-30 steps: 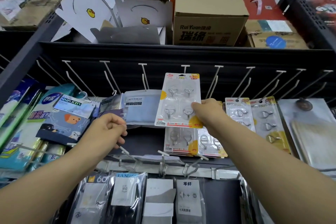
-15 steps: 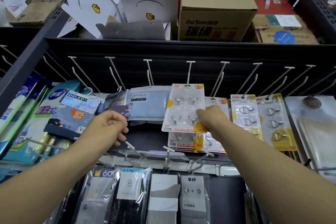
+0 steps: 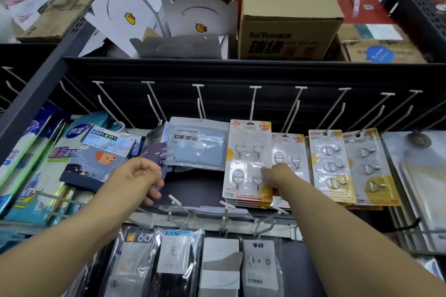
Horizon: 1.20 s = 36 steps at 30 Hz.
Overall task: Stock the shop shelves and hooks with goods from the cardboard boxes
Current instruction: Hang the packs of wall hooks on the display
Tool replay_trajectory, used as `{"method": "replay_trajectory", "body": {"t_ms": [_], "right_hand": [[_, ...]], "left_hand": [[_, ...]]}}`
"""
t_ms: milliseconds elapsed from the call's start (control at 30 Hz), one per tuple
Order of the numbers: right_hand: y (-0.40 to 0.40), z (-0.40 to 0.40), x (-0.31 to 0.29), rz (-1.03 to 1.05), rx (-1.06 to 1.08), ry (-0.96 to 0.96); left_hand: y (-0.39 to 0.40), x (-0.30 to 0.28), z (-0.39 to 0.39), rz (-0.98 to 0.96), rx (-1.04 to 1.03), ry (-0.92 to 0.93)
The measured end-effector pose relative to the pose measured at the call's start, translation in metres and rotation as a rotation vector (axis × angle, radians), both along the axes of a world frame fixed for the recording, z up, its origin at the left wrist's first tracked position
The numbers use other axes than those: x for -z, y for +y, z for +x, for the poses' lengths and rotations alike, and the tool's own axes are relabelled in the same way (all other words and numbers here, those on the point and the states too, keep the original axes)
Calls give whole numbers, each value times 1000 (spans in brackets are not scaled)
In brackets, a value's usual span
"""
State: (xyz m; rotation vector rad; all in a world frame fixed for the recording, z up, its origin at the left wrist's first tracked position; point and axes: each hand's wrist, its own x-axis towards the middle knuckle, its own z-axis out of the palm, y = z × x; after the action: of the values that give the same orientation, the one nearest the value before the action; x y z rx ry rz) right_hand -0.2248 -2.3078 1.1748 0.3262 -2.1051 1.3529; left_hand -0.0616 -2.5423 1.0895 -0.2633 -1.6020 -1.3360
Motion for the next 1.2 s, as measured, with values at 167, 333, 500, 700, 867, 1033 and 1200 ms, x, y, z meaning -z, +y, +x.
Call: {"method": "replay_trajectory", "body": {"t_ms": [167, 333, 500, 700, 867, 1033, 1200], "right_hand": [[8, 7, 6, 29, 107, 42], [25, 46, 17, -69, 3, 290], [21, 122, 66, -136, -229, 526], [1, 176, 211, -129, -499, 363], [-39, 205, 388, -70, -584, -99], [-69, 254, 540, 70, -619, -658], [-90, 299, 635, 218, -651, -952]], "left_hand": [[1, 8, 6, 2, -11, -19], [11, 16, 10, 3, 8, -29], [24, 42, 18, -17, 91, -13], [8, 145, 52, -4, 117, -85], [-31, 294, 96, 86, 28, -393], [-56, 451, 171, 307, -119, -752], [-66, 556, 259, 525, -258, -1041]]}}
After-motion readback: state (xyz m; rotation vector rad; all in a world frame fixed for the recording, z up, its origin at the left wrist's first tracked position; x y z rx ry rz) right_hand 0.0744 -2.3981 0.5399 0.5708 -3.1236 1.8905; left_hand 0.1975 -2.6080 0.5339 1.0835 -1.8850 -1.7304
